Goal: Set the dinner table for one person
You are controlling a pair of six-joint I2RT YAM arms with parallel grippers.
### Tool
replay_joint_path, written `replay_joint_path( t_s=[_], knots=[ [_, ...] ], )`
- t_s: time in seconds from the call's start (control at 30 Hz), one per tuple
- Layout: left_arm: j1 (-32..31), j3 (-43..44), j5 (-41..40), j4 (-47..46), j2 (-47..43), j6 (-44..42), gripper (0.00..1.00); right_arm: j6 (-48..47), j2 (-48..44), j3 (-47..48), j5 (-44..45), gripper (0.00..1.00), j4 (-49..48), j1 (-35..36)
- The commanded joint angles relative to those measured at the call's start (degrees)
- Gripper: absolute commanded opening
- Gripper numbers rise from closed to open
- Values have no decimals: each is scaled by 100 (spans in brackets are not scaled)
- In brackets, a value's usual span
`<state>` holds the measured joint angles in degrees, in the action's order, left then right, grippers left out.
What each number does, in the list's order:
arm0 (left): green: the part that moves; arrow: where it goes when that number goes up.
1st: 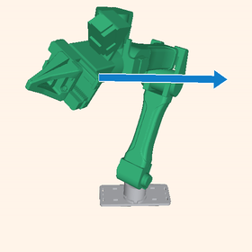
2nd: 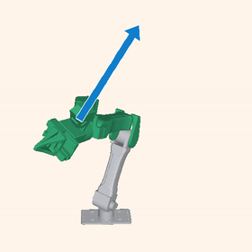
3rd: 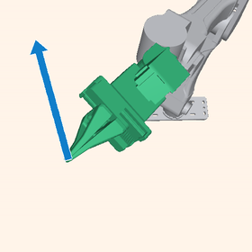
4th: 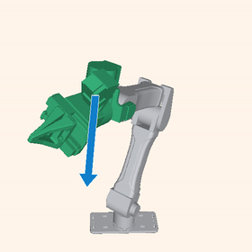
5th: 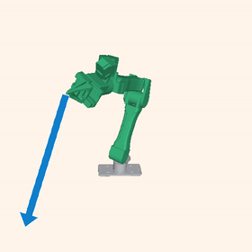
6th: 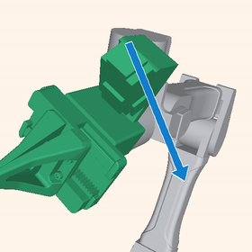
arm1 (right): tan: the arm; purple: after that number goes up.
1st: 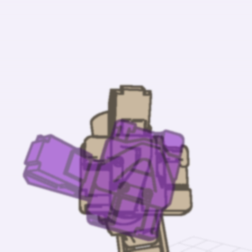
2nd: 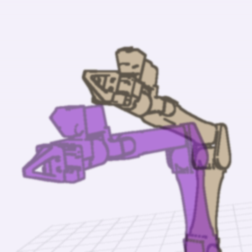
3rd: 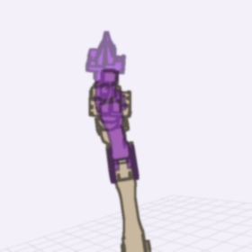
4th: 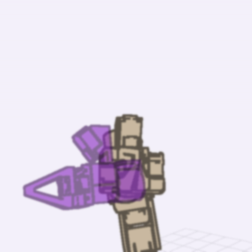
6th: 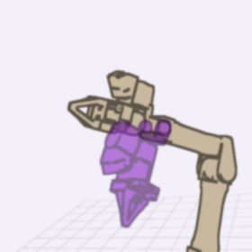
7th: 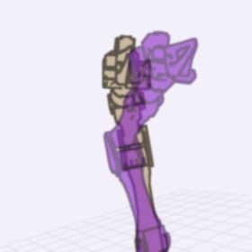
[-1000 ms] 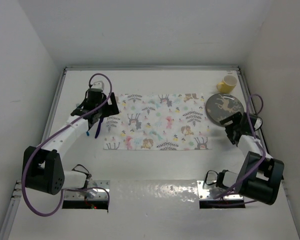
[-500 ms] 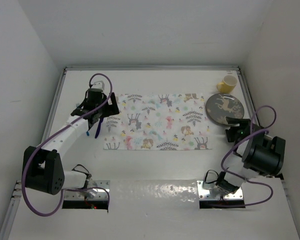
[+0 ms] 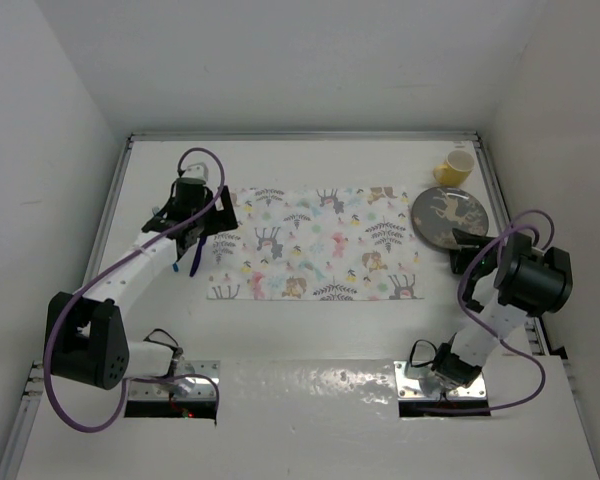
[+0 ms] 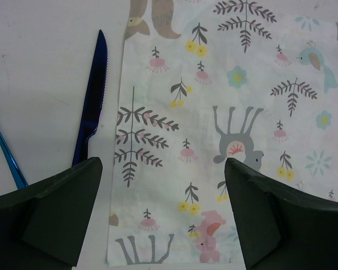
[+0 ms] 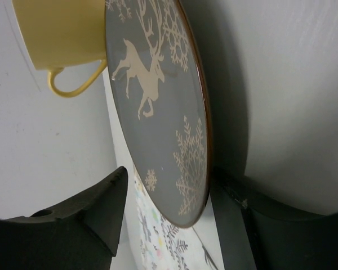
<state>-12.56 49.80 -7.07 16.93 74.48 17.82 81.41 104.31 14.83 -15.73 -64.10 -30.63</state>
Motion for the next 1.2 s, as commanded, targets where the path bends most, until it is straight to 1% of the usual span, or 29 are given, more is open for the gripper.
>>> replay_joint_path(
  t_s=[0.0,0.1,0.2,0.23,0.27,0.37,0.4,0.5,0.7,0.8,0.93,1.07,1.17],
  knots=[
    [16,-49,-66,-190,-118,-77,88,-222,396,37,254,60,653,-13],
    [16,-58,-58,-216,-109,-77,88,-117,581,90,219,55,530,-13],
    [16,-58,-31,-216,-118,-95,85,-107,678,221,132,44,661,-13],
    [16,-67,-5,-225,-118,-112,84,-107,669,205,140,40,670,-13],
    [16,-58,13,-234,-135,-113,82,-107,661,196,157,31,662,-22],
    [16,-67,48,-225,-162,-121,78,-116,643,126,131,19,557,-57],
    [16,-76,57,-234,-170,-130,77,-99,599,56,123,11,547,-66],
    [16,-76,57,-243,-214,-148,76,-90,433,-155,52,0,433,-110],
    [16,-85,118,-269,-258,-148,74,-99,-226,-647,-150,0,108,-136],
    [16,-85,153,-295,-284,-148,74,-90,-771,-788,-264,0,2,-136],
    [-1,-93,250,-330,-293,-148,74,-291,-1613,-596,-632,0,221,-136],
    [-10,-102,303,-374,-320,-139,73,-432,-2290,-333,-809,0,521,-136],
    [-10,-102,329,-383,-329,-139,73,-572,-2661,-69,-1107,0,626,-136]
  ],
)
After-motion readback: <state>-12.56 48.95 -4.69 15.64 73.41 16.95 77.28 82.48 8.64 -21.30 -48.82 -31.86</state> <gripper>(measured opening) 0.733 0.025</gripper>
